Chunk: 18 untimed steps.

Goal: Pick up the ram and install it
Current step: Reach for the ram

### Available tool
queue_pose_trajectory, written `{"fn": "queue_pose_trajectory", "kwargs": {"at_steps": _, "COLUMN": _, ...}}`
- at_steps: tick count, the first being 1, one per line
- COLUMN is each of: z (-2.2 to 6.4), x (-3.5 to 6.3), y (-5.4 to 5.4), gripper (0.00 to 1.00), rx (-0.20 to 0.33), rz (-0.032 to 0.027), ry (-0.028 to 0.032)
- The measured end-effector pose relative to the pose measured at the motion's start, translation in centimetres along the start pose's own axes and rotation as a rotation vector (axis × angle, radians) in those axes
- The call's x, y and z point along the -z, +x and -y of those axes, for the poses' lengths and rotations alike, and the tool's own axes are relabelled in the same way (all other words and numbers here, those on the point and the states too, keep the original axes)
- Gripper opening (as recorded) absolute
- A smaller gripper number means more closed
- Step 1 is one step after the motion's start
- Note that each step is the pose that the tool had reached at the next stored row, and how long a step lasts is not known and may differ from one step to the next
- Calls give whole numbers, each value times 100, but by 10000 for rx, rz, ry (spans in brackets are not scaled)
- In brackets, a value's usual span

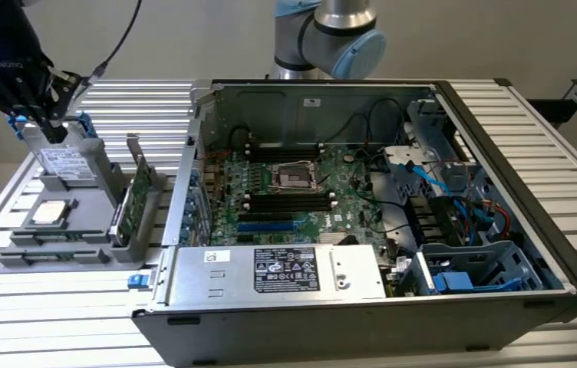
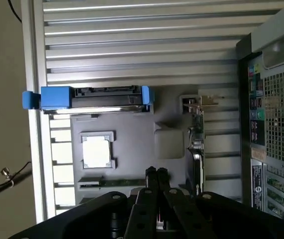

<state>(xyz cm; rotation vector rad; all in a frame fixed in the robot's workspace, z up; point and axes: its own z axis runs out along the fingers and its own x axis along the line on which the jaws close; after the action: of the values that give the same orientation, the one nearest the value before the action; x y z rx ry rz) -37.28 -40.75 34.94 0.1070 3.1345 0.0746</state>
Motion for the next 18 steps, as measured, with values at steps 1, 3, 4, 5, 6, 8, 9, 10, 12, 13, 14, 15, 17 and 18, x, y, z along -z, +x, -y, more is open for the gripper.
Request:
{"fn": "queue_pose_trajectory", "kwargs": {"at_steps": 1, "z": 31, "x": -3, "y": 27, "gripper": 10, "rx": -1, "rz": 0, "ry": 0}}
{"fn": "queue_pose_trajectory", "kwargs": {"at_steps": 3, "z": 92, "x": -5, "y": 76, "gripper": 10, "rx": -2, "rz": 0, "ry": -1}}
{"fn": "queue_pose_trajectory", "kwargs": {"at_steps": 4, "z": 127, "x": -5, "y": 99, "gripper": 10, "rx": -1, "rz": 0, "ry": -3}}
{"fn": "queue_pose_trajectory", "kwargs": {"at_steps": 5, "z": 164, "x": -5, "y": 117, "gripper": 10, "rx": -2, "rz": 0, "ry": -6}}
{"fn": "queue_pose_trajectory", "kwargs": {"at_steps": 6, "z": 202, "x": -3, "y": 132, "gripper": 10, "rx": -2, "rz": -1, "ry": -7}}
{"fn": "queue_pose_trajectory", "kwargs": {"at_steps": 8, "z": 284, "x": -2, "y": 152, "gripper": 10, "rx": -2, "rz": -1, "ry": -12}}
{"fn": "queue_pose_trajectory", "kwargs": {"at_steps": 9, "z": 325, "x": -2, "y": 161, "gripper": 10, "rx": -2, "rz": -1, "ry": -15}}
{"fn": "queue_pose_trajectory", "kwargs": {"at_steps": 10, "z": 365, "x": -1, "y": 169, "gripper": 10, "rx": -2, "rz": -1, "ry": -17}}
{"fn": "queue_pose_trajectory", "kwargs": {"at_steps": 12, "z": 447, "x": -1, "y": 188, "gripper": 10, "rx": -2, "rz": -1, "ry": -23}}
{"fn": "queue_pose_trajectory", "kwargs": {"at_steps": 13, "z": 483, "x": -1, "y": 196, "gripper": 10, "rx": -2, "rz": -1, "ry": -24}}
{"fn": "queue_pose_trajectory", "kwargs": {"at_steps": 14, "z": 500, "x": -3, "y": 198, "gripper": 10, "rx": -1, "rz": -1, "ry": -28}}
{"fn": "queue_pose_trajectory", "kwargs": {"at_steps": 15, "z": 500, "x": -3, "y": 199, "gripper": 10, "rx": -1, "rz": -7, "ry": -29}}
{"fn": "queue_pose_trajectory", "kwargs": {"at_steps": 17, "z": 500, "x": -3, "y": 199, "gripper": 10, "rx": -2, "rz": -7, "ry": -29}}
{"fn": "queue_pose_trajectory", "kwargs": {"at_steps": 18, "z": 500, "x": -3, "y": 199, "gripper": 10, "rx": -2, "rz": -8, "ry": -28}}
